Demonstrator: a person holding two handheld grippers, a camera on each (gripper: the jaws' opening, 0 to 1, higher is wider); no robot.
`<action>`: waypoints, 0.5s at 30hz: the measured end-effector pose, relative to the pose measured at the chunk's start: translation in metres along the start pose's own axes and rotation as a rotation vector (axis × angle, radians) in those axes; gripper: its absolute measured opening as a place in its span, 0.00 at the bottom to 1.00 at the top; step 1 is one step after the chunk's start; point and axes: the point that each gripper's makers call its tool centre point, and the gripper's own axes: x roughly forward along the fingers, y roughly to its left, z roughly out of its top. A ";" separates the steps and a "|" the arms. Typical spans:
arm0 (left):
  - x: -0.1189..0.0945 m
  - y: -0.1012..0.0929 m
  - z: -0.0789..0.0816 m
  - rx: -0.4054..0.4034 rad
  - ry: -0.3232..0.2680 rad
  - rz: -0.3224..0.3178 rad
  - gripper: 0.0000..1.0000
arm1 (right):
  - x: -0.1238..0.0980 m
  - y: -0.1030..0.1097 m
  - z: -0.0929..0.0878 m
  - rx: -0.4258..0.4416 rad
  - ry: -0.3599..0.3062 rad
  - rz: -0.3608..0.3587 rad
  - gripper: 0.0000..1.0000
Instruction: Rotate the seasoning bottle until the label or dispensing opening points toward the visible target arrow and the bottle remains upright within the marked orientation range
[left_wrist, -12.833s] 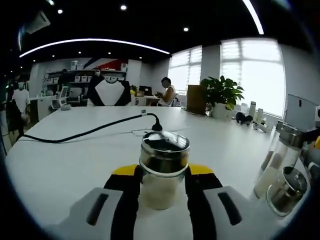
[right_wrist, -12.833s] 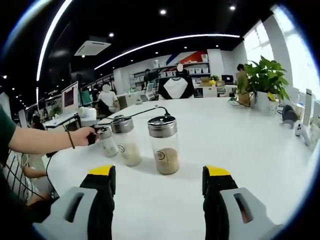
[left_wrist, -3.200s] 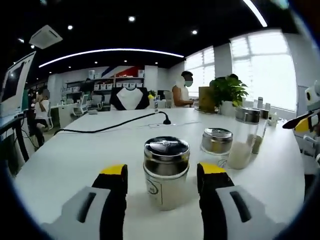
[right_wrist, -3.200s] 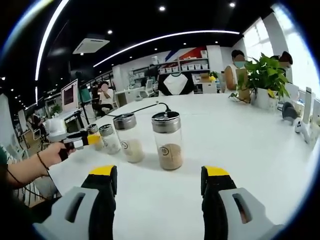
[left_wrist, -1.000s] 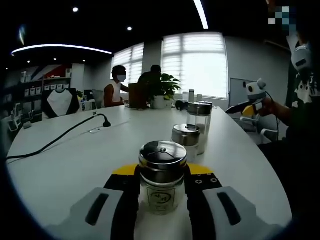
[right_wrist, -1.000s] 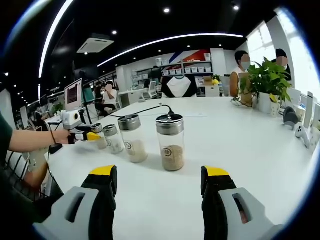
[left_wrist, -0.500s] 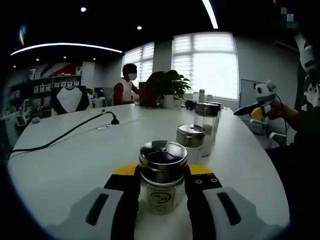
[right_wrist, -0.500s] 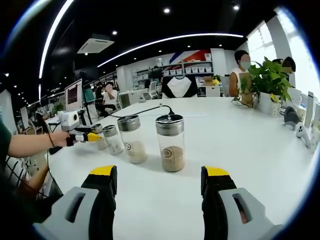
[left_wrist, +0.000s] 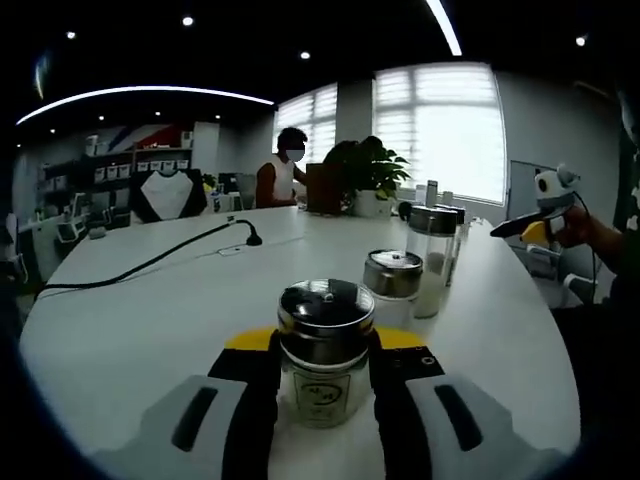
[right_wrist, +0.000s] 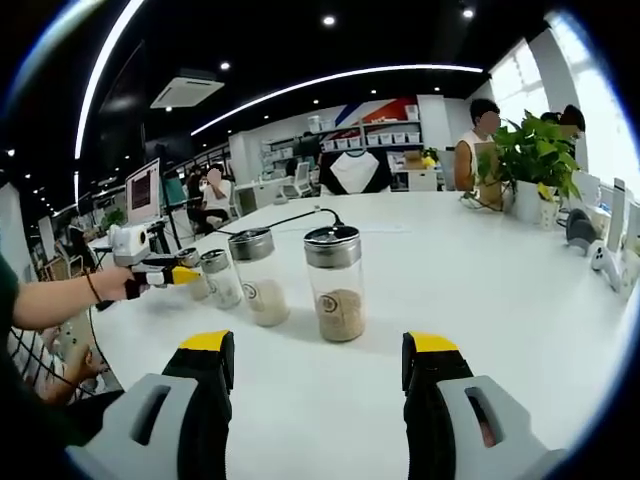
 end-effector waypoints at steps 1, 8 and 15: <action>0.000 0.000 0.000 -0.002 -0.005 0.008 0.37 | 0.000 0.000 0.000 -0.009 0.001 -0.003 0.69; 0.001 0.002 0.000 -0.026 -0.031 0.101 0.37 | 0.002 0.001 0.000 -0.002 0.001 0.003 0.69; 0.000 0.005 -0.001 -0.025 -0.037 0.162 0.36 | 0.000 0.003 -0.001 -0.002 0.006 0.005 0.69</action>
